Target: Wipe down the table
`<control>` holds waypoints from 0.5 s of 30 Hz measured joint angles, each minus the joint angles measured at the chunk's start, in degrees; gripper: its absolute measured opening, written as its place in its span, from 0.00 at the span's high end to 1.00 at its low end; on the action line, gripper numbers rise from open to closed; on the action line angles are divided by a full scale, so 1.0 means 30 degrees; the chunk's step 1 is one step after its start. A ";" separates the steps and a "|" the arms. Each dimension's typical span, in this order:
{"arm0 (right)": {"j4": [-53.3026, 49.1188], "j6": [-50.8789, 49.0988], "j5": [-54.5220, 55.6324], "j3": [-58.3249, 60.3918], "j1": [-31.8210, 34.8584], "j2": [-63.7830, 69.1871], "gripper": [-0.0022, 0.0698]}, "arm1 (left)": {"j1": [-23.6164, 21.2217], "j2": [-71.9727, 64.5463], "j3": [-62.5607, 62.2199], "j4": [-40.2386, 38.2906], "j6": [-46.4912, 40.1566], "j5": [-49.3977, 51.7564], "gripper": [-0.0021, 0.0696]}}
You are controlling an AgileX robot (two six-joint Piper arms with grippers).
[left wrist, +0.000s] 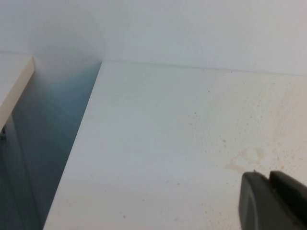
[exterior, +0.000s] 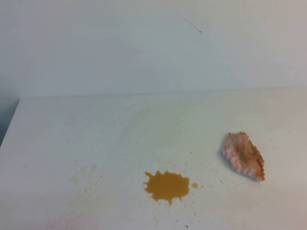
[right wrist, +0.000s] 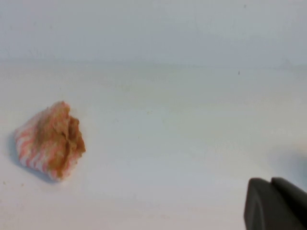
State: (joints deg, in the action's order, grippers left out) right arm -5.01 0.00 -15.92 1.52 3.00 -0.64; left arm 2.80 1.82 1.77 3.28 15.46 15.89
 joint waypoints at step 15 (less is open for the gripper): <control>0.0030 -0.1482 1.1015 0.0086 0.0000 0.0000 0.97 | 0.0000 0.0000 0.0000 0.0000 0.0000 0.0000 0.97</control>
State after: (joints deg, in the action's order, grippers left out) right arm -4.92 -4.45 17.13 1.78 3.00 -0.64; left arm 2.80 1.82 1.77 3.28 15.46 15.89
